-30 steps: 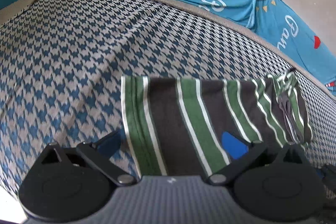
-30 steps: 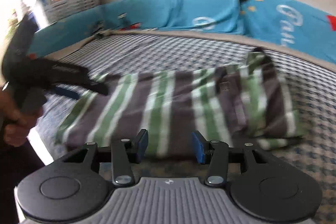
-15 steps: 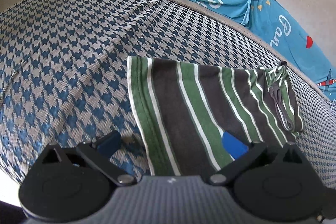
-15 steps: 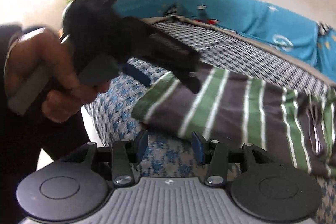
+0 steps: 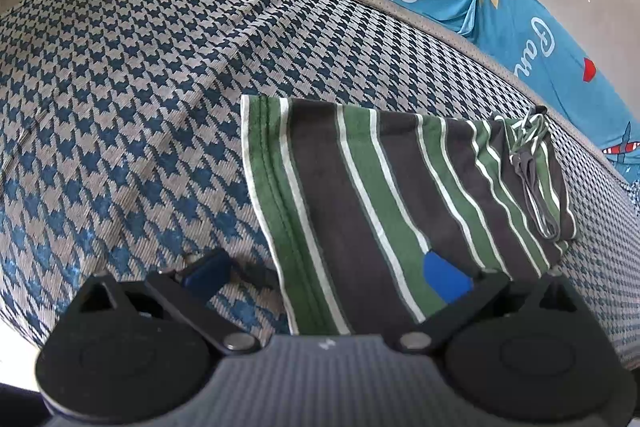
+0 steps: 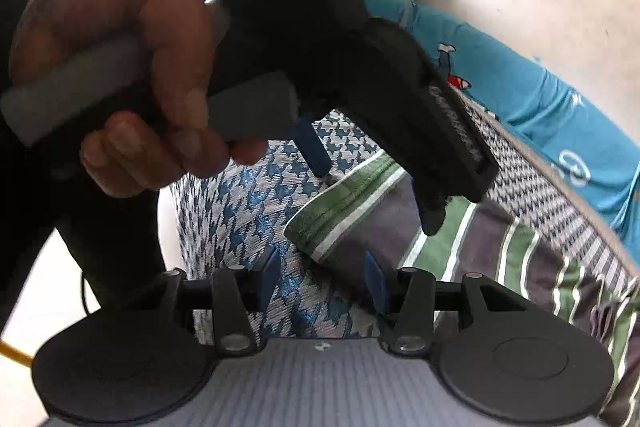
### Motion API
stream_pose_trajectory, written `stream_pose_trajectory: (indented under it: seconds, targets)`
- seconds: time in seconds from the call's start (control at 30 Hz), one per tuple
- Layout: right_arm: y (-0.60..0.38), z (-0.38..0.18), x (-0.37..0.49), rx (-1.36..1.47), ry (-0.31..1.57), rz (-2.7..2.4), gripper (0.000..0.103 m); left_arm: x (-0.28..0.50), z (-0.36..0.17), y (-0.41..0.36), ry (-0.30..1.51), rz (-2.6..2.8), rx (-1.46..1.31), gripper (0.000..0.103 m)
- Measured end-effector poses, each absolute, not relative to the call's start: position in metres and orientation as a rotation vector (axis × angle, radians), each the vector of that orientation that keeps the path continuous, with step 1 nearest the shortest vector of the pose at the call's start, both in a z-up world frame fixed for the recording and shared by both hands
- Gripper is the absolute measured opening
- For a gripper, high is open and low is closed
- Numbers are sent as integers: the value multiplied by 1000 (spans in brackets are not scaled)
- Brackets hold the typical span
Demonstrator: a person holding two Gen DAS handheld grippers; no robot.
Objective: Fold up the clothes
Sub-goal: 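Move the open right gripper over the folded shirt edge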
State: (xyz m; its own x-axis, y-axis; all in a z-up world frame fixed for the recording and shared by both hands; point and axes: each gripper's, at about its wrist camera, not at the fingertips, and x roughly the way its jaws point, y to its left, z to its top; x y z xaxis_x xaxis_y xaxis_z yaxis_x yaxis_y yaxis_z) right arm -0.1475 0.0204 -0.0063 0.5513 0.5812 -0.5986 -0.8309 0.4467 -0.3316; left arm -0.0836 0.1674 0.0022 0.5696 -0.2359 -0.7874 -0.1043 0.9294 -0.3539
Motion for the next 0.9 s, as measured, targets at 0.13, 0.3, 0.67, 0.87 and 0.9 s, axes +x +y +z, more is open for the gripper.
stream_pose_trajectory:
  seconds: [0.13,0.3,0.67,0.87,0.9]
  targets:
    - [30,-15,-151,-746,370,913,45,-79,2,174,984,-88,-423,103]
    - [36,-22,-143,-762,336,903,43,-75,2,178,1010,-97,-453,103]
    - [13,8,-127,-448,417,873,10,-73,-2,194,1042,-171,-623,103]
    - [-1,18,-112,-284,473,873,11,-62,-7,188,1054,-307,-730,97]
    - [-1,17,-110,-270,482,875,11,-61,-7,187,1050,-317,-730,88]
